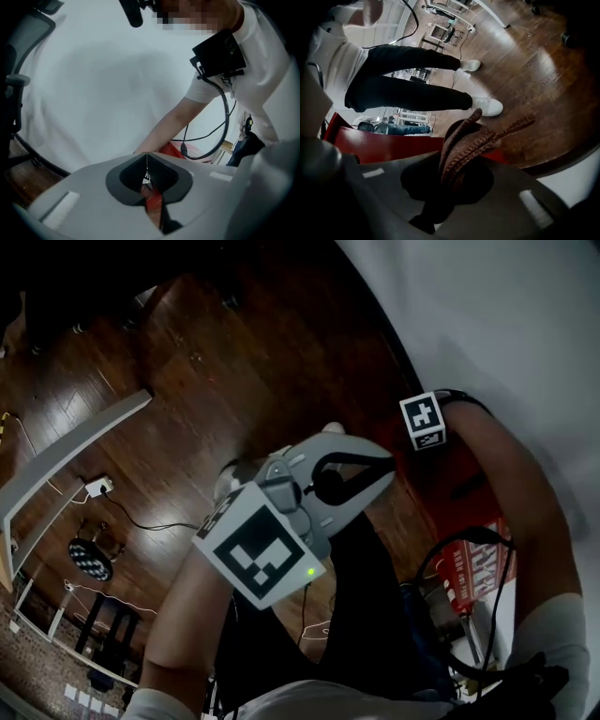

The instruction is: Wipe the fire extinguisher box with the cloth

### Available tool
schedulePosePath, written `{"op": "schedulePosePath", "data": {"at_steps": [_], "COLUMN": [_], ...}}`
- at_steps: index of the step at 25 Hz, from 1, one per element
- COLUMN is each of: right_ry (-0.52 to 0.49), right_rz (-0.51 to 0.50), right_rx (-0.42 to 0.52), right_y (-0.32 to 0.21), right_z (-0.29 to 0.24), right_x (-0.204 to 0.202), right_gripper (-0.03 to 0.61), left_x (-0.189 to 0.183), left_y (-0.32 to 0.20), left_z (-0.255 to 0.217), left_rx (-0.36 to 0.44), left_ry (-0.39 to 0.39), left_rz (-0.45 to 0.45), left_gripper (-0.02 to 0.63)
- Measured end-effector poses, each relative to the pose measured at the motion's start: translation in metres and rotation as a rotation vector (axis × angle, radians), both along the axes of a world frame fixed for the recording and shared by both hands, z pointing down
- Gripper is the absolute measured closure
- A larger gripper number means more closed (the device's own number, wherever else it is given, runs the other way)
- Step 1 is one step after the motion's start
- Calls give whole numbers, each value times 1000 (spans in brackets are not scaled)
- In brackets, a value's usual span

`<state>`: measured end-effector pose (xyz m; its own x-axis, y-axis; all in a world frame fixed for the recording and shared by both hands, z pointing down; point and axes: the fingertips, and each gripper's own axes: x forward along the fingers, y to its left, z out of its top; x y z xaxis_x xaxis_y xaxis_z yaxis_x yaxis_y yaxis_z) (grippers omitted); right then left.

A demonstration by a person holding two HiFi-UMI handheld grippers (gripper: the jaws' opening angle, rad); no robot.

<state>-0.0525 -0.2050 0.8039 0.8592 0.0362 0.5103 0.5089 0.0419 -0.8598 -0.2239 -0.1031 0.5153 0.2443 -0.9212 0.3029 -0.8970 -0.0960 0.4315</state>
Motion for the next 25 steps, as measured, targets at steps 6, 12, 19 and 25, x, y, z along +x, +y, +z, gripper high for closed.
{"op": "schedulePosePath", "data": {"at_steps": [6, 12, 19, 25], "right_ry": [-26, -158, -221, -357], "right_rz": [-1, 23, 82, 286], "right_rx": [63, 102, 148, 99], "right_y": [-4, -9, 5, 47], "right_z": [58, 122, 92, 12], "right_x": [-7, -3, -31, -82], "right_gripper": [528, 528, 528, 528], "left_x": [-21, -16, -10, 1], "left_y": [1, -3, 4, 23], "left_z": [19, 49, 27, -42], "left_rx": [19, 6, 33, 107], "left_ry": [57, 76, 68, 25], "left_rz": [-58, -63, -29, 39], "left_gripper": [609, 609, 609, 609]}}
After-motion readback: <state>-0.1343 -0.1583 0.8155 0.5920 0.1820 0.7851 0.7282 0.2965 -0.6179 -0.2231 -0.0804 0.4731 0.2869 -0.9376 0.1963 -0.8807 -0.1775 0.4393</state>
